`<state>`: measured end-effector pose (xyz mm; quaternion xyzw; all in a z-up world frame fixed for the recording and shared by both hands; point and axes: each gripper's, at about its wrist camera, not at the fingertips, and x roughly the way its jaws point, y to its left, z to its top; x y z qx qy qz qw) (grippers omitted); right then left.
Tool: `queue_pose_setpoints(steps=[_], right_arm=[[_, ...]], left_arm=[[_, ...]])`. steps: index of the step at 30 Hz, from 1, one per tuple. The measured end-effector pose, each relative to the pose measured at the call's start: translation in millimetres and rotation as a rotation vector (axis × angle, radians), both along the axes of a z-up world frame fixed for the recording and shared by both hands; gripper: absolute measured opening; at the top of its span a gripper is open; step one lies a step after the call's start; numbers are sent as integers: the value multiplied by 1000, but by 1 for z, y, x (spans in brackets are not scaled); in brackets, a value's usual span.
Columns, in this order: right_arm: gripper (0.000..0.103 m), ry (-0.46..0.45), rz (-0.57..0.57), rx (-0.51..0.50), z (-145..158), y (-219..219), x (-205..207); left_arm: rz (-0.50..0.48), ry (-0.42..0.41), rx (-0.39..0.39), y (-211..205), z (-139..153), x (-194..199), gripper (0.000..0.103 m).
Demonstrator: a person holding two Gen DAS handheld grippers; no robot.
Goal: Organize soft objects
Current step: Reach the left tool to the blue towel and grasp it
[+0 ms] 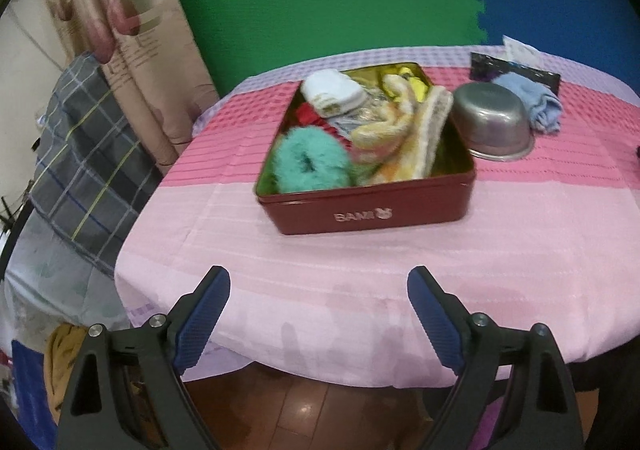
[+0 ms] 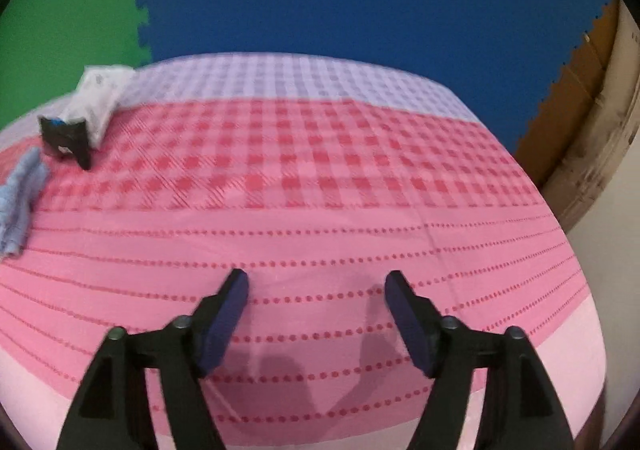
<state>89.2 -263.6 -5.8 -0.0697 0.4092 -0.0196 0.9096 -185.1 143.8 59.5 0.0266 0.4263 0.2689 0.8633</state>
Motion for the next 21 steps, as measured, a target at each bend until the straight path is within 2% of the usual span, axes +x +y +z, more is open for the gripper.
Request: queue_pose_setpoints(steps=[5, 9, 12, 15, 21], right_arm=[[76, 16, -15, 63, -2, -1, 5], [76, 21, -21, 83, -1, -6, 4], [77, 23, -24, 85, 0, -5, 2], [77, 26, -23, 101, 0, -7, 2], [77, 23, -20, 102, 0, -8, -1]], left_arm=[[-78, 4, -27, -13, -2, 3, 89], [-161, -16, -142, -25, 1, 4, 89], [-219, -16, -193, -38, 5, 9, 89], [-284, -28, -228, -55, 15, 20, 89], [-436, -50, -357, -85, 50, 62, 89]])
